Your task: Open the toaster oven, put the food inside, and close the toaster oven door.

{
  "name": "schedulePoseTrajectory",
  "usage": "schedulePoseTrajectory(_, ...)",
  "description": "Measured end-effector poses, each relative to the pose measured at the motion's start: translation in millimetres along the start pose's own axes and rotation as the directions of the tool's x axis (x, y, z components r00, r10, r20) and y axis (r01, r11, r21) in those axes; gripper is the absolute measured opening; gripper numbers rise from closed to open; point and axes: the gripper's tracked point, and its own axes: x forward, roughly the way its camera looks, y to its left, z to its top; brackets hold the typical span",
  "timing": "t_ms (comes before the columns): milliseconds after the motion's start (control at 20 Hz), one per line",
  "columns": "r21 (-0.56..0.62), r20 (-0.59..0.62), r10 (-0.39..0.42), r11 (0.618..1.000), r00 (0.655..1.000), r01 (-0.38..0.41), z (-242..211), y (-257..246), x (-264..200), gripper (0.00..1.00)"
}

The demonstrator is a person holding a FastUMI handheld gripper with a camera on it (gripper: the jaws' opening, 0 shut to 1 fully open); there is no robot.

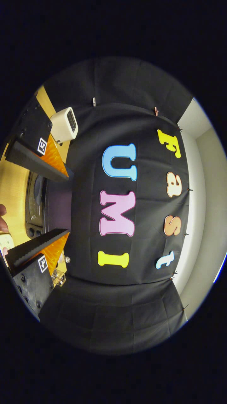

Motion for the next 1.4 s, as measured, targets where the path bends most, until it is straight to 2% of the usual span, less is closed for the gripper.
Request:
schedulePoseTrajectory(250,0.030,-0.093,-0.022,0.999,0.995,0.025,-43.9,21.1,37.7,0.98)
schedulePoseTrajectory(550,0.005,-0.226,-0.040,0.999,0.973,0.042,-114.0,30.6,77.2,0.99)
schedulePoseTrajectory(850,-0.002,-0.334,-0.046,0.999,0.941,0.048,-158.4,34.7,95.0,0.99)
schedulePoseTrajectory(950,0.021,-0.323,-0.045,0.998,0.945,0.055,-156.4,36.2,99.0,1.00)
schedulePoseTrajectory(1150,0.016,-0.321,-0.039,0.999,0.946,0.046,-158.2,37.4,84.5,1.00)
schedulePoseTrajectory(1400,0.032,-0.341,-0.023,0.999,0.940,0.036,-176.4,38.2,38.8,0.99)
